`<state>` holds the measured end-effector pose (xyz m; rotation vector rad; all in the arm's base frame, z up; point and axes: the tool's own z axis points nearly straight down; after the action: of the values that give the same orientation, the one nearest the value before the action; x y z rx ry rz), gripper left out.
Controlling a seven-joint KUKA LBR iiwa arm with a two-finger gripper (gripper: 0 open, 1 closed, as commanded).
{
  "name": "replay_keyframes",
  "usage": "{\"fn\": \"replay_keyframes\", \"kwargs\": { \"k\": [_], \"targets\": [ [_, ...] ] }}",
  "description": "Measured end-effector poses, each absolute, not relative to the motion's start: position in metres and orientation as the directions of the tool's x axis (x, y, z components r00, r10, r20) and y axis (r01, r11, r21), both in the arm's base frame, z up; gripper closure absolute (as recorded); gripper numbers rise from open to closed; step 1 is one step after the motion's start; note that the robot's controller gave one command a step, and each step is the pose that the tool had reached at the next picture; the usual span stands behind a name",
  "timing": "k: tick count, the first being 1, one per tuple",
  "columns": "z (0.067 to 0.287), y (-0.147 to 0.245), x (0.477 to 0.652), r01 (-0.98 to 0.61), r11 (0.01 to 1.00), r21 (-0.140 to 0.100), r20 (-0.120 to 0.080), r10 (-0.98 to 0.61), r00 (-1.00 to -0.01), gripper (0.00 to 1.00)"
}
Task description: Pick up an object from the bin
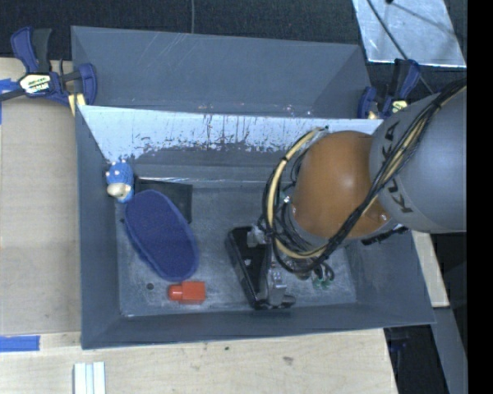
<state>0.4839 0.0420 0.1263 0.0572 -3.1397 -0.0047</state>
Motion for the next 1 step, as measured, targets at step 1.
{"fn": "replay_keyframes", "kwargs": {
  "k": [1],
  "targets": [
    [0.0869,0.0381,0.5577,0.105,0.994,0.009,-0.020,0.105,-0.994,0.00]
  ]
}}
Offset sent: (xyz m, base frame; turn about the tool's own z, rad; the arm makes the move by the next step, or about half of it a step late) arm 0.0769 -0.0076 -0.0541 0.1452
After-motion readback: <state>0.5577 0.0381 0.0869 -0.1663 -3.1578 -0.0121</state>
